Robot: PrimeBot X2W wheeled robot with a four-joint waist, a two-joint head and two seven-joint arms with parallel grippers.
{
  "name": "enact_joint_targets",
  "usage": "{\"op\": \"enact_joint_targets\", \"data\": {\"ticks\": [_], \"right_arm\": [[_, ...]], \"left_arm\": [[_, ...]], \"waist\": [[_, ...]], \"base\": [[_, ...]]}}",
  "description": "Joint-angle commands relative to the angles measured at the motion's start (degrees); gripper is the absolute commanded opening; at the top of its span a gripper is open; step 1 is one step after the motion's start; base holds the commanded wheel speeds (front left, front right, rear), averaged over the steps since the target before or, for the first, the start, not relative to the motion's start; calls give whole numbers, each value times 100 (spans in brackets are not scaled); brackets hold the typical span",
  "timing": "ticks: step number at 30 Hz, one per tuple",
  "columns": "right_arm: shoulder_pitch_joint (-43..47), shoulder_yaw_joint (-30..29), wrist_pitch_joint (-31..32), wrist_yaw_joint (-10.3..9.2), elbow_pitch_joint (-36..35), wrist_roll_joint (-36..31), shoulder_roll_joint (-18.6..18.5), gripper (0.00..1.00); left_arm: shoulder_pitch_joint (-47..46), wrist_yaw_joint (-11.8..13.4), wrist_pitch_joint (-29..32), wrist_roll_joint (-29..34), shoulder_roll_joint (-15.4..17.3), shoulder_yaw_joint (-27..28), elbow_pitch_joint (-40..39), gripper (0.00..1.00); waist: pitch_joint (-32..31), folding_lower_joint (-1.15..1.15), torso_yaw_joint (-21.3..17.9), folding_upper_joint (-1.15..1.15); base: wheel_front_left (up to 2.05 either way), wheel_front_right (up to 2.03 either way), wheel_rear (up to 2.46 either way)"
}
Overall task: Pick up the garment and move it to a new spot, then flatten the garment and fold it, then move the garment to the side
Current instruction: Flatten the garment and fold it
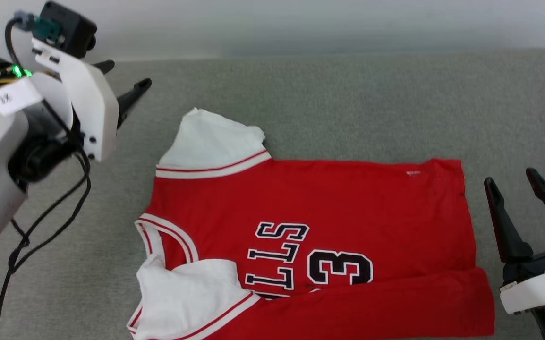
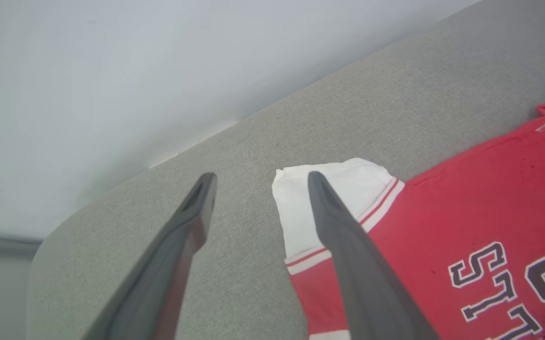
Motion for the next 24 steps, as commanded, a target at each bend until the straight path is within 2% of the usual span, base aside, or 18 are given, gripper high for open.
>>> {"op": "enact_joint_targets", "data": {"ticks": [1,9,16,24], "right_arm": [[34,-35,-18,-2,-96,-52,86,100],[-285,29,-99,-2,-328,-253,246,100],[-636,180,-188,-2,-325,-289,233,100],[-936,333,-317,-2,-133,-296,236,100]], "left_arm": [[-177,-48,111,-14,-92,-2,144,100],[-1165,-316,1076,-315,-599,-1,1219,100],[-1639,-362,2226,-508,-765,-199,1888,100],[-1504,-306,2617,-562,-940,-371,2477,100]], "waist": [[361,0,-191,0],[1165,0,-480,0],[1683,0,-706,0],[1992,0,-867,0]], "base": [[0,0,0],[0,0,0],[0,0,0],[0,0,0]]}}
